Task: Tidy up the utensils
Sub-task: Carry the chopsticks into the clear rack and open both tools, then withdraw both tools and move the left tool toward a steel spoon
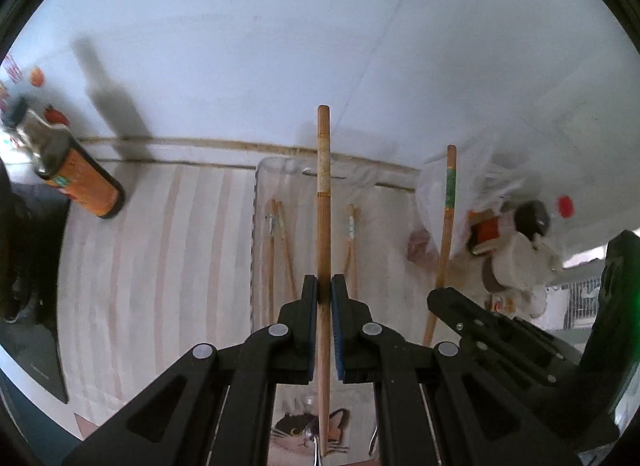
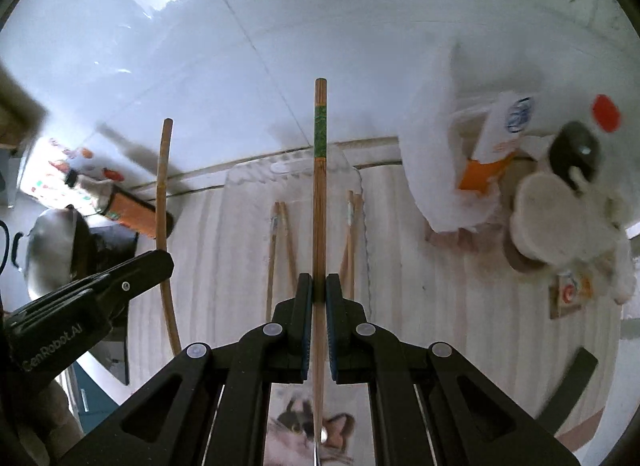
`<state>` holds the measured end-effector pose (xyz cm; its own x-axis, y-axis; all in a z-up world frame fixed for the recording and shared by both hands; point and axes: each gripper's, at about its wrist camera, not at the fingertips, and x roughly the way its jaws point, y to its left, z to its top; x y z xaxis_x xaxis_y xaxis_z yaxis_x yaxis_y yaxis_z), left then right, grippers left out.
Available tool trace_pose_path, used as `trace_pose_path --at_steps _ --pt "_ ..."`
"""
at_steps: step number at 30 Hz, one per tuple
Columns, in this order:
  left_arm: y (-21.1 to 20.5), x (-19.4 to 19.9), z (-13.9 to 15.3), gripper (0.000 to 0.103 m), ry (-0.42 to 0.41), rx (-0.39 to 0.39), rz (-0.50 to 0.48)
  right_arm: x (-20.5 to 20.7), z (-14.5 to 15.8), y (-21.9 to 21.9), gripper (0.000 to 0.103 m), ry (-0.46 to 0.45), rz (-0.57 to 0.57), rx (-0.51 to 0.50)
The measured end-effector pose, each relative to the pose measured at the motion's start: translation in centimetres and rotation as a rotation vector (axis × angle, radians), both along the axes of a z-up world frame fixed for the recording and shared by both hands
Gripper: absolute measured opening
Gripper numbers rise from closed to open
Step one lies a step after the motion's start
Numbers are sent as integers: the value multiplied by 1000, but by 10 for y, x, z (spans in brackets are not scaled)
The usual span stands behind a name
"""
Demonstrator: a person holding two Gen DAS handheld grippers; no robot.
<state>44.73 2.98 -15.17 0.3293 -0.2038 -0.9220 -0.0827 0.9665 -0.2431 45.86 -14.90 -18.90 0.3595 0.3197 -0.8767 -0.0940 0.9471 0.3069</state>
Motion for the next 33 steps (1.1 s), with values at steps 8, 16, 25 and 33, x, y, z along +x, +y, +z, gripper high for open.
trace_pose_path --at_steps 8,16,25,33 --pt "3 29 -66 4 160 -17 15 38 -57 19 7 103 31 -32" --pt "14 26 -73 7 180 -2 64 46 -82 25 12 165 41 -69" --pt "22 -12 -32 79 -21 264 106 21 -51 11 48 54 3 -138" --pt "21 -57 -15 103 -147 396 115 -23 -22 0 91 -116 -51 -221"
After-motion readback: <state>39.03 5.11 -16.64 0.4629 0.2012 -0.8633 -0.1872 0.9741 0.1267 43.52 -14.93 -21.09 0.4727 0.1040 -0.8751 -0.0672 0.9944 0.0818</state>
